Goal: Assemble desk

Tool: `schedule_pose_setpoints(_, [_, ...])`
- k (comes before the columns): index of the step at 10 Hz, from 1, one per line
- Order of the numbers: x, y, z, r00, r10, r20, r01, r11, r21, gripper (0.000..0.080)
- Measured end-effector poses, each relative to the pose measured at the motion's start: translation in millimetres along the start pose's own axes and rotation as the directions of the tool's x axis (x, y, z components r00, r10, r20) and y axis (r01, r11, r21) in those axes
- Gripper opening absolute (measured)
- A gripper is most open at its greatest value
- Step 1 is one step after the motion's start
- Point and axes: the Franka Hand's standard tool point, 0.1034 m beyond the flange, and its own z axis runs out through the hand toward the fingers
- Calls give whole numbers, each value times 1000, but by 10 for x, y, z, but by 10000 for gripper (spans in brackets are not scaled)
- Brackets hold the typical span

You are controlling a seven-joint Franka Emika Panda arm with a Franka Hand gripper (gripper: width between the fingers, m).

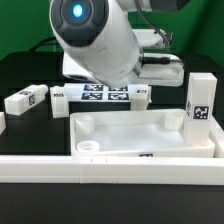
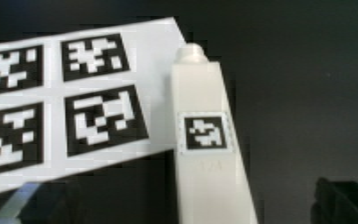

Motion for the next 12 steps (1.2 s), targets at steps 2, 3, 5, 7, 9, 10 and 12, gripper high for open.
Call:
schedule_pose_setpoints(2, [67,-32,69,1000,-6,-29,6,1000,-5,648])
schedule_pose_setpoints(3, [80,-74,140,999,-16,-30,16,1000,-10,648])
schedule_pose_setpoints(5, [139,-119,161,997,-56,-51,55,998,-14,648])
schedule_pose_setpoints(7, [143,-116,161,997,-55,-52,54,998,-13,648])
schedule_pose_setpoints(9, [167,-113,191,997,-52,-53,51,999,-15,648])
schedule_pose_setpoints(10, [170,-101,210,998,-50,-33,49,999,-15,648])
schedule_pose_setpoints(12, [156,-88,231,999,-47,-1,47,999,-14,648])
